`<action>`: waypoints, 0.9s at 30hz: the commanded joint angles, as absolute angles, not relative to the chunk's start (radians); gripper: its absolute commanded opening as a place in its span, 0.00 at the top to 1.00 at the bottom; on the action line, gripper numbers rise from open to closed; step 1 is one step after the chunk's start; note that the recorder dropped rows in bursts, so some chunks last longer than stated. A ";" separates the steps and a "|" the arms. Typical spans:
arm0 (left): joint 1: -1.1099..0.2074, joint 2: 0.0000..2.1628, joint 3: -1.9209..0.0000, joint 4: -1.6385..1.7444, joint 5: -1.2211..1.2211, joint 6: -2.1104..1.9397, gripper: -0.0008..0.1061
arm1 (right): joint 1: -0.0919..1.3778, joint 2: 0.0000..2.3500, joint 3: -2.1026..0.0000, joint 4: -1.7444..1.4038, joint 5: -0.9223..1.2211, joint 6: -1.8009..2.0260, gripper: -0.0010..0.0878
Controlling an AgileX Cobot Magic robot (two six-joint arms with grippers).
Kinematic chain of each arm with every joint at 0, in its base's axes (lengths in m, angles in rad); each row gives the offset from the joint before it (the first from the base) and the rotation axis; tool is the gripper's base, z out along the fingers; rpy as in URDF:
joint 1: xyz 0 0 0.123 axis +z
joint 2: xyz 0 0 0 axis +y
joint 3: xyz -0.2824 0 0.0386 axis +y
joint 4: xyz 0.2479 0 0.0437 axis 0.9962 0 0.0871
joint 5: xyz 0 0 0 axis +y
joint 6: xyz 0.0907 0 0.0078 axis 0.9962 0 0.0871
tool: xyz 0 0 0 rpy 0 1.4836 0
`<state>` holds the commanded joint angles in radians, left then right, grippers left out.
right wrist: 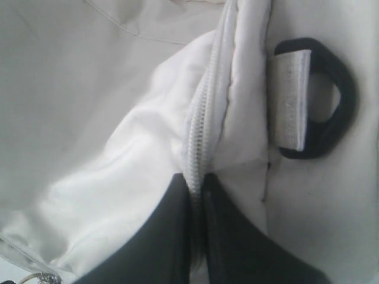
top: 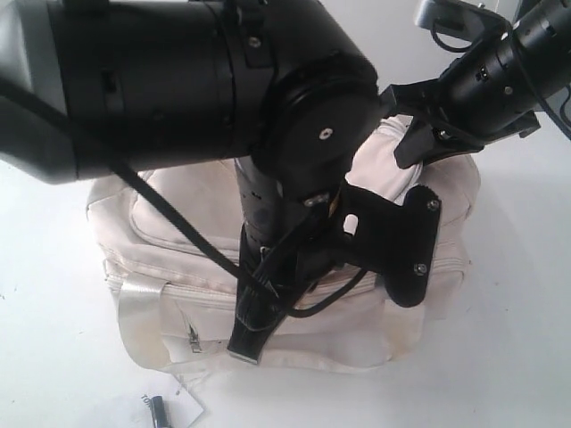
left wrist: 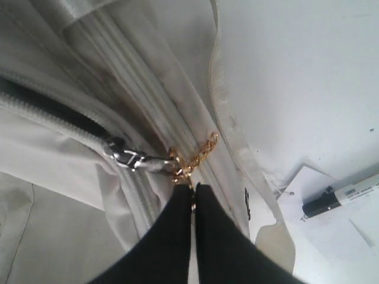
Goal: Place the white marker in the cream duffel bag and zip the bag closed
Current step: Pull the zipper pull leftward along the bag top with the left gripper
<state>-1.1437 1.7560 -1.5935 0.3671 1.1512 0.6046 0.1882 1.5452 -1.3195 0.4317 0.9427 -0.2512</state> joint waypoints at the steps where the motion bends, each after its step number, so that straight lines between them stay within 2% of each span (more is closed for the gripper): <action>1: -1.139 1.756 -1.594 0.367 1.151 0.605 0.99 | 0.188 1.545 -1.320 0.432 0.943 -0.251 0.99; 11: -1.094 1.752 -1.594 0.368 1.197 0.605 0.99 | 0.188 1.545 -1.320 0.432 0.943 -0.251 0.99; 27: -1.094 1.729 -1.594 0.214 1.108 0.598 0.99 | 0.188 1.545 -1.320 0.430 0.941 -0.249 0.99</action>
